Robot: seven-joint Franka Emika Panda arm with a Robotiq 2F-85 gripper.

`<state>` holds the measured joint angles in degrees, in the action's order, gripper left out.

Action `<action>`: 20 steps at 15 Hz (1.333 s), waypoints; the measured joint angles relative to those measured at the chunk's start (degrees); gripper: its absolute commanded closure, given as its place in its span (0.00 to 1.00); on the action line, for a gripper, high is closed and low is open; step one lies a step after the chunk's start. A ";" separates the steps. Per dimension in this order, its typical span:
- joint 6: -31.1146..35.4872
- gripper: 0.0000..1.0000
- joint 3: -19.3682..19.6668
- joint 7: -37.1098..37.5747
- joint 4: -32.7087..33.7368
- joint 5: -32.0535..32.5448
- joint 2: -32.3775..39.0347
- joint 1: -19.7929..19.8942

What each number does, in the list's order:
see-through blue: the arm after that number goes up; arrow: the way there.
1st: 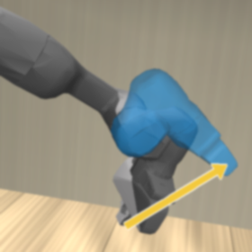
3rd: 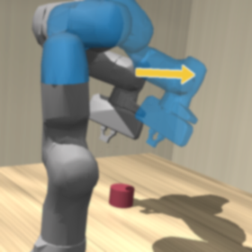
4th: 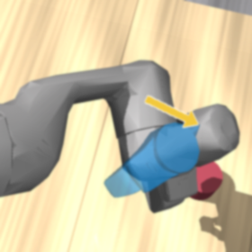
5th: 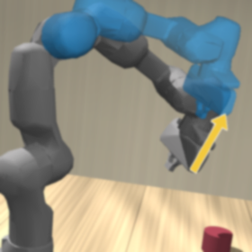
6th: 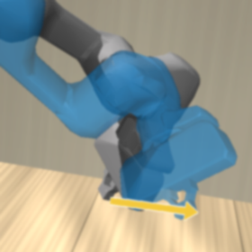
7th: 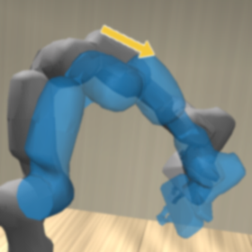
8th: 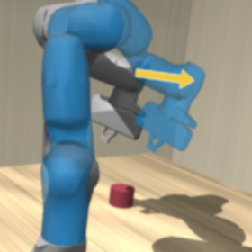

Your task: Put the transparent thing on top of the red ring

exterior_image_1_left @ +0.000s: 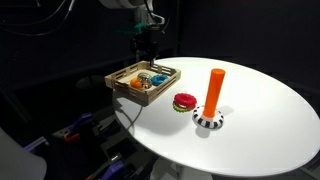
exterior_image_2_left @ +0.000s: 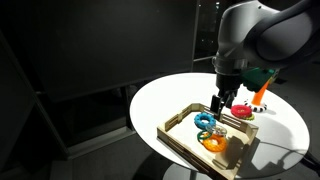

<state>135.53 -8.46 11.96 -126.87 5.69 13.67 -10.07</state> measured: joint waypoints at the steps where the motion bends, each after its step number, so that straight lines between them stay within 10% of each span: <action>1: 0.06 0.00 0.00 0.00 0.11 -0.03 1.00 -0.23; 20: 0.08 0.11 -0.23 -0.06 5.23 -0.56 9.95 -3.78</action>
<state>135.61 -8.69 11.89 -121.63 5.13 23.62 -13.85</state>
